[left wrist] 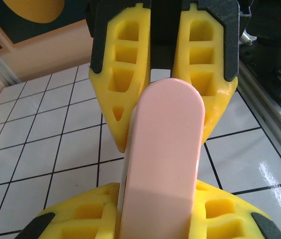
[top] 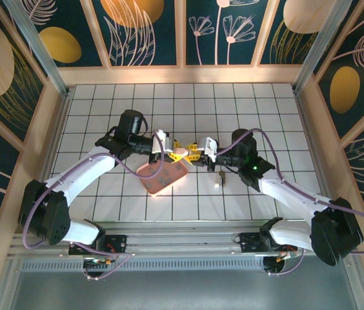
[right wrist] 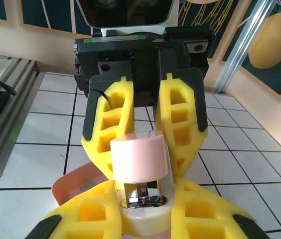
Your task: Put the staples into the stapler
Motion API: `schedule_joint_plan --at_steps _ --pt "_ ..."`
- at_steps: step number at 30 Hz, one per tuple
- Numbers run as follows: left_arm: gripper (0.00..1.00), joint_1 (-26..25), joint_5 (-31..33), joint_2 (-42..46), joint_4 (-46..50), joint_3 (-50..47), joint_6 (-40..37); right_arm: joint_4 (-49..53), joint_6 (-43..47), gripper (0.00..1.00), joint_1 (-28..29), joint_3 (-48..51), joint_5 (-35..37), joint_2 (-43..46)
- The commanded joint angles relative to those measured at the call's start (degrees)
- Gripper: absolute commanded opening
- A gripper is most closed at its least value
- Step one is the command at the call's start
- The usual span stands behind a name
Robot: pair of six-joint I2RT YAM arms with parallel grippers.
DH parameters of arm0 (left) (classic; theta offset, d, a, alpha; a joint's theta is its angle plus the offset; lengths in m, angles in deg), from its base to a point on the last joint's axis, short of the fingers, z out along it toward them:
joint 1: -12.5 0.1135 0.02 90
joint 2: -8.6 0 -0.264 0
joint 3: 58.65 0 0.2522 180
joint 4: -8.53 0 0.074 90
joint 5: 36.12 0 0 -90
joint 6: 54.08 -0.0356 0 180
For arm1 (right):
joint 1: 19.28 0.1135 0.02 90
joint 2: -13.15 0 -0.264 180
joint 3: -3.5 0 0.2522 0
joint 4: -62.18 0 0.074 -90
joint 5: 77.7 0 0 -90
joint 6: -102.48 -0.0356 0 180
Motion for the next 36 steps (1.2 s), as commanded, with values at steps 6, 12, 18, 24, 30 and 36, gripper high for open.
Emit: schedule_joint_plan --at_steps 6,12,18,24,30,36 --pt "0.38 -0.6 -0.7 1.5 -6.7 -1.6 5.5 0.6 -1.1 0.04 0.1 -0.7 5.1 0.3" --pt "0.43 -0.6 0.2 1.5 -6.5 -1.4 5.3 2.7 -1.4 0.0 -0.1 -1.4 6.0 -0.4" --pt "0.49 -0.7 0.4 1.6 -4.4 -0.4 3.1 5.8 -0.8 0.0 -0.2 -2.9 6.7 -1.3" --pt "0.48 -0.9 0.5 -0.2 0.3 2.8 -0.3 6.8 -0.6 0.0 -0.1 -4.0 5.8 -2.1" --pt "0.46 -1.8 1.0 -1.4 1.5 4.6 -1.6 8.0 -0.2 0.0 0.0 -4.8 5.6 -2.6" --pt "0.43 -2.4 2.1 -2.6 3.3 5.8 -2.5 8.2 -0.4 0.0 0.0 -5.0 5.4 -2.4"
